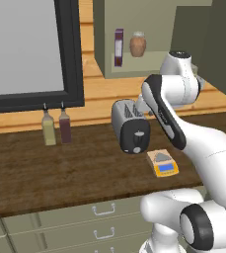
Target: Pick the cereal and place it on the digital scale for weighing, and close the cabinet.
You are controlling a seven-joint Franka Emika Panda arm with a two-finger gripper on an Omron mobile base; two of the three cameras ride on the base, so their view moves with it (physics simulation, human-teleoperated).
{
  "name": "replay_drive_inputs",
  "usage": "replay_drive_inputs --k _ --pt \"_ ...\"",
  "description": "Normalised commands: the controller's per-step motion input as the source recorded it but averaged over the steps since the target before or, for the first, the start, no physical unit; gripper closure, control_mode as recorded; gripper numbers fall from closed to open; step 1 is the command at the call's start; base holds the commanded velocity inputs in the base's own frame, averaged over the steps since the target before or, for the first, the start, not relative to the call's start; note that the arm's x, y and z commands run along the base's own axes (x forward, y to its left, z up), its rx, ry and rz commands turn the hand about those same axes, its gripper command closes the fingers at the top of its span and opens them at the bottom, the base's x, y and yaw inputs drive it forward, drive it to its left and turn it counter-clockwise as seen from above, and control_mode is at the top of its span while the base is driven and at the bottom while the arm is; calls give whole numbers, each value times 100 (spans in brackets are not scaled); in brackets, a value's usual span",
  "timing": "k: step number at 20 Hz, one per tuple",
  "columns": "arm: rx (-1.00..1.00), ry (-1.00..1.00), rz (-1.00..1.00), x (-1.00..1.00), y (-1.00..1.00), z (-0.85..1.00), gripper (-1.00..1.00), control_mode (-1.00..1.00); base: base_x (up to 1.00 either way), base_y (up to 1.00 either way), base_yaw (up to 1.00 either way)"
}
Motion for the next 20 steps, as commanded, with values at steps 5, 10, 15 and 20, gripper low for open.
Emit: replay_drive_inputs --k 5,10,15,20 --pt "0 -11 -1 -35 1 0 -100 -100 0 0 0" --pt "6 -24 -5 -56 2 28 -100 -100 0 0 0" --pt "0 -23 -1 -41 2 67 -100 -100 0 0 0" --pt "0 -19 0 -34 0 72 -100 -100 0 0 0"
